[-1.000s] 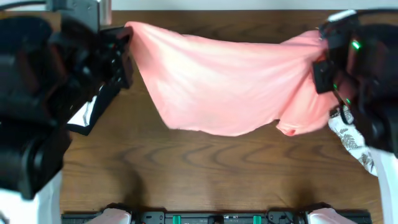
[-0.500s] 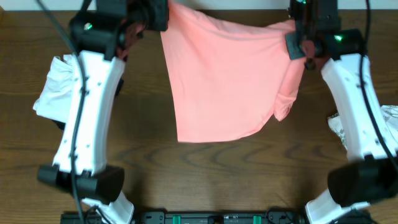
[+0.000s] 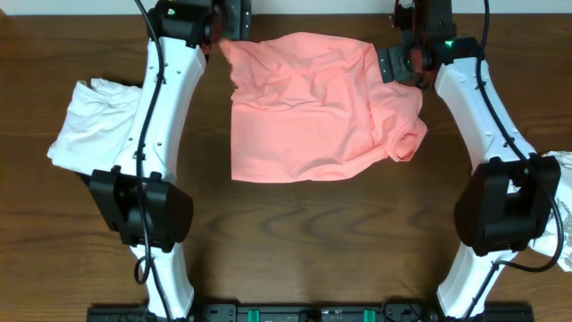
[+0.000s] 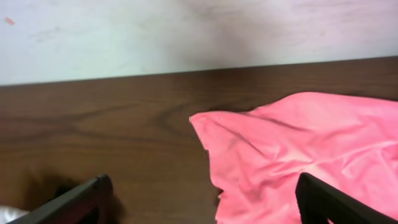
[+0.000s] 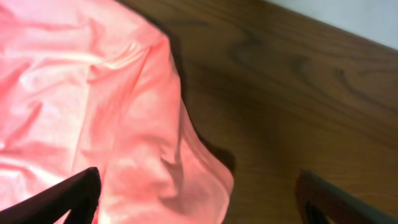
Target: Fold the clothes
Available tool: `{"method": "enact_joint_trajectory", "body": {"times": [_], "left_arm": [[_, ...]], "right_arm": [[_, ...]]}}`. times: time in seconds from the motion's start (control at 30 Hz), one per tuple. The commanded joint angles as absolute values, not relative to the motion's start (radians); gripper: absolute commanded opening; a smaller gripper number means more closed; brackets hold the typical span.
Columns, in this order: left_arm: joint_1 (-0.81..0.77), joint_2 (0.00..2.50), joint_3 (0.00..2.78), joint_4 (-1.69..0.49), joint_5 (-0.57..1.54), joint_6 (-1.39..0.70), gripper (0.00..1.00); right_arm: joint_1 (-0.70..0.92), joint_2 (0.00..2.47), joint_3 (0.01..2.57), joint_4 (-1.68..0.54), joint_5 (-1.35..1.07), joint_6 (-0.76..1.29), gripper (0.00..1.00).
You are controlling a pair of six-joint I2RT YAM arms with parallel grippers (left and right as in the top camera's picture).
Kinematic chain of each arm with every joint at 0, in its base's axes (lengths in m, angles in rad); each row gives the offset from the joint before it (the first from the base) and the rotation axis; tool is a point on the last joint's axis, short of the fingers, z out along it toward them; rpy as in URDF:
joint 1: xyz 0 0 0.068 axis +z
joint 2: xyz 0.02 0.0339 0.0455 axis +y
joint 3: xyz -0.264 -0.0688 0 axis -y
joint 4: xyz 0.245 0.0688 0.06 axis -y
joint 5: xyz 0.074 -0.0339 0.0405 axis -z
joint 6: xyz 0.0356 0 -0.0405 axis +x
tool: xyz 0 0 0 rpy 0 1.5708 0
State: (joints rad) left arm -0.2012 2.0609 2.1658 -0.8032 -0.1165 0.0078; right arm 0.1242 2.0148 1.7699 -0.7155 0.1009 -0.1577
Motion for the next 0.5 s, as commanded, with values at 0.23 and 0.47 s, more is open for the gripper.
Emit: {"method": "enact_joint_trajectory", "body": {"times": [0.23,0.47], "left_arm": [[-0.218,1.946,2.168,-1.147,0.104,-0.082,0.98],[-0.24,1.949,2.063,-1.336,0.236,-0.091,0.97]], "right_arm": [[0.119,1.824,1.774,-1.122,0.006,-0.143,0.58],[0.121,1.833,1.77,-1.26,-0.124,-0.142,0.37]]}}
